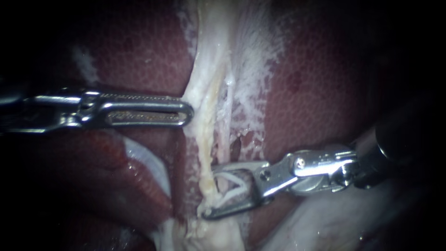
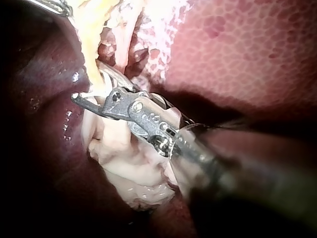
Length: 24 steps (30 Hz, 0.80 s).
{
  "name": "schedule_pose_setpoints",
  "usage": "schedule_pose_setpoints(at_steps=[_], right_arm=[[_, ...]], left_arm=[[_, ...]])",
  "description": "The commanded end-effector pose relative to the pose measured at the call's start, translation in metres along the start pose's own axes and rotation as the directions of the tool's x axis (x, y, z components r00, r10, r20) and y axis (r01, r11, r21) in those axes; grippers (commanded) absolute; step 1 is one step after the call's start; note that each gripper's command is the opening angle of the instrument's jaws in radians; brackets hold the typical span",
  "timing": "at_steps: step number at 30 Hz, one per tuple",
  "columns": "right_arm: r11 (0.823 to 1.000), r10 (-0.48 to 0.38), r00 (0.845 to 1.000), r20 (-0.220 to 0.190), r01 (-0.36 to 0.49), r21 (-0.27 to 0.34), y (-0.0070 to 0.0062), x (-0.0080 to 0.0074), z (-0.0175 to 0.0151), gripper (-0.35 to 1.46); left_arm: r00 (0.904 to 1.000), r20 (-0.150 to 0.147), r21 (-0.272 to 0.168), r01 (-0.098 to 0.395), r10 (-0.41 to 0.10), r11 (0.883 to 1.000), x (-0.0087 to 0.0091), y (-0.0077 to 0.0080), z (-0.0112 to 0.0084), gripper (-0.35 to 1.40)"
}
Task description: Clipping first clip left tube
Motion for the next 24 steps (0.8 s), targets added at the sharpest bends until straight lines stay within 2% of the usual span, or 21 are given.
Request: schedule_pose_setpoints(at_steps=[1, 17, 24], right_arm=[[1.000, 0.000, 1.000, 0.001, 0.000, 0.005, 0.0001, 0.0000, 0.0003, 0.50], [1.000, -0.004, 1.000, 0.005, 0.004, 0.013, 0.0012, 0.0003, 0.0025, 0.47], [1.000, 0.001, 1.000, 0.007, -0.001, 0.026, 0.0013, 0.0003, 0.0026, 0.41]], left_arm=[[1.0000, 0.000, 0.000, 0.001, -0.001, 1.000, 0.0000, 0.0000, 0.0000, -0.35], [1.0000, 0.000, -0.001, 0.001, -0.001, 1.000, 0.0000, 0.0000, 0.0001, -0.35], [1.0000, 0.000, -0.002, 0.001, -0.001, 1.000, 0.0000, 0.0000, 0.0001, -0.35]])
